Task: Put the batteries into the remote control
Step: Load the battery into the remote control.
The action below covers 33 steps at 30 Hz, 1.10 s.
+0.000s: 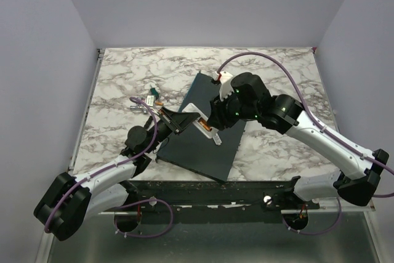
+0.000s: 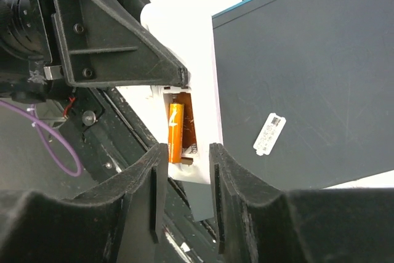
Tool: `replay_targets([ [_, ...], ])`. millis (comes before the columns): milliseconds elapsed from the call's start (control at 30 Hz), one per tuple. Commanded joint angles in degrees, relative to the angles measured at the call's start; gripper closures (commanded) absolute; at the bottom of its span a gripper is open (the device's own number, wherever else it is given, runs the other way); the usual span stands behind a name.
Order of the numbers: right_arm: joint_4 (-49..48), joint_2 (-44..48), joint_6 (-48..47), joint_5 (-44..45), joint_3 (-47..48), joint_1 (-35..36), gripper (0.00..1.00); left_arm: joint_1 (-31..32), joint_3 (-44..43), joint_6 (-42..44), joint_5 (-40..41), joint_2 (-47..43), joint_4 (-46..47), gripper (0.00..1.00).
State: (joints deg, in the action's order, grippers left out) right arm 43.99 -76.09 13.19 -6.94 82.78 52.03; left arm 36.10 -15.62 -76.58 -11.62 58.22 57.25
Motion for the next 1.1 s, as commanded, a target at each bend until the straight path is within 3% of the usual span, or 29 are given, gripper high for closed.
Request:
replay_targets([
  [0, -4.48, 2.65, -1.34, -2.06, -3.38, -0.08, 0.66, 0.20, 0.33, -0.68, -0.82, 0.08, 3.87, 1.00],
  [167, -5.75, 3.60, -1.87, -4.77, -5.57, -0.06, 0.77, 0.20, 0.30, -0.92, -0.95, 0.56, 4.40, 1.00],
  [633, -6.57, 5.68, -2.06, -3.91, -8.40, -0.09, 0.82, 0.20, 0.32, -1.51, -1.13, 1.90, 6.31, 1.00],
  [900, -9.37, 6.63, -0.19, -2.03, -8.65, -0.07, 0.70, 0.17, 0.32, -1.47, -1.28, 1.86, 6.35, 1.00],
  [1067, -9.87, 5.74, 1.16, -5.27, -7.45, -0.09, 0.63, 0.15, 0.32, -1.14, -1.13, 1.73, 5.86, 1.00],
])
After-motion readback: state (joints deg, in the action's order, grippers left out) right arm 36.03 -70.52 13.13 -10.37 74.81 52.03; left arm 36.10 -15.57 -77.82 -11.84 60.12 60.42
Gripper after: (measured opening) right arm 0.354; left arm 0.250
